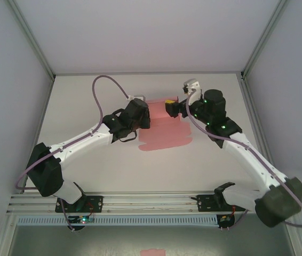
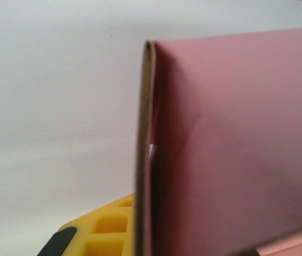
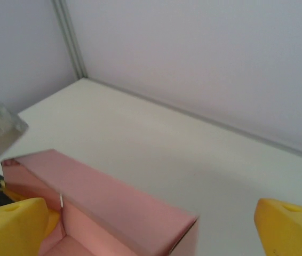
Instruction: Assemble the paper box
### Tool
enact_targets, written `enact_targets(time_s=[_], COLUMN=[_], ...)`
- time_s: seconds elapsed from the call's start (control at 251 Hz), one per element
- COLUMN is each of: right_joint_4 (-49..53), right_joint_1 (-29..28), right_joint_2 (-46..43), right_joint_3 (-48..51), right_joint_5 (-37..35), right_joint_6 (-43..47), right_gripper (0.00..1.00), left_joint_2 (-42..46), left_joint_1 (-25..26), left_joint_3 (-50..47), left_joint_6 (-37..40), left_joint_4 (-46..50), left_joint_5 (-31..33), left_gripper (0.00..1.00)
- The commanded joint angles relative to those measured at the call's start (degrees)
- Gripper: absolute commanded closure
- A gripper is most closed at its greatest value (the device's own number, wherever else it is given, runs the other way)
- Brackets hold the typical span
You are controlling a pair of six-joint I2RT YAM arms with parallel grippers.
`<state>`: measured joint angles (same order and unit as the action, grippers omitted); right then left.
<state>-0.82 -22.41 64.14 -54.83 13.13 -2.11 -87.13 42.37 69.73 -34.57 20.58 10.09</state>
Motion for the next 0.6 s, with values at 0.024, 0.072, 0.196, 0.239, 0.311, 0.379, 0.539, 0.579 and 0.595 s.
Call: enact_targets(time_s=[0.024, 0.072, 0.196, 0.239, 0.311, 0.379, 0.539, 0.579, 0.595], right_joint_4=[0.7, -0.2, 0.9, 3.2, 7.2, 11.1, 14.5, 14.6, 14.6], right_joint_1=[2.7, 4.3, 8.1, 9.0, 10.1, 10.8, 11.4, 11.6, 11.7], right_joint_2=[-7.2, -10.3, -16.0, -16.9, -17.4, -17.6, -19.3, -20.0, -20.4], right_joint_3=[3.6, 6.0, 10.3, 10.7, 10.5, 10.1, 11.8, 12.9, 13.4], right_joint_5=[-8.1, -8.5, -10.0, -10.3, -9.8, -9.1, -10.0, -10.4, -10.4], right_joint_6=[-7.2, -9.9, -14.5, -15.3, -15.7, -15.5, -15.3, -15.4, -15.3], right_gripper=[0.02, 0.02, 0.02, 0.02, 0.02, 0.02, 0.02, 0.02, 0.02], left_joint_2=[-1.0, -2.1, -4.7, -5.4, -7.1, -9.7, -19.8, -23.9, -25.5], left_joint_1=[-0.4, -1.7, -5.5, -5.6, -5.6, -4.9, -4.6, -4.0, -3.8], left_joint_3=[0.5, 1.4, 4.1, 5.2, 7.6, 11.7, 25.3, 30.8, 33.0], left_joint_6=[14.1, 16.9, 32.9, 41.2, 58.5, 75.0, 94.7, 96.8, 97.3], left_joint_4=[2.2, 4.1, 8.5, 10.5, 19.1, 30.7, 42.9, 47.1, 48.5], left_joint_5=[6.1, 8.3, 0.0, -1.8, -9.9, -15.1, -14.9, -14.7, -14.2], left_gripper=[1.0, 1.0, 1.0, 1.0, 1.0, 1.0, 1.0, 1.0, 1.0])
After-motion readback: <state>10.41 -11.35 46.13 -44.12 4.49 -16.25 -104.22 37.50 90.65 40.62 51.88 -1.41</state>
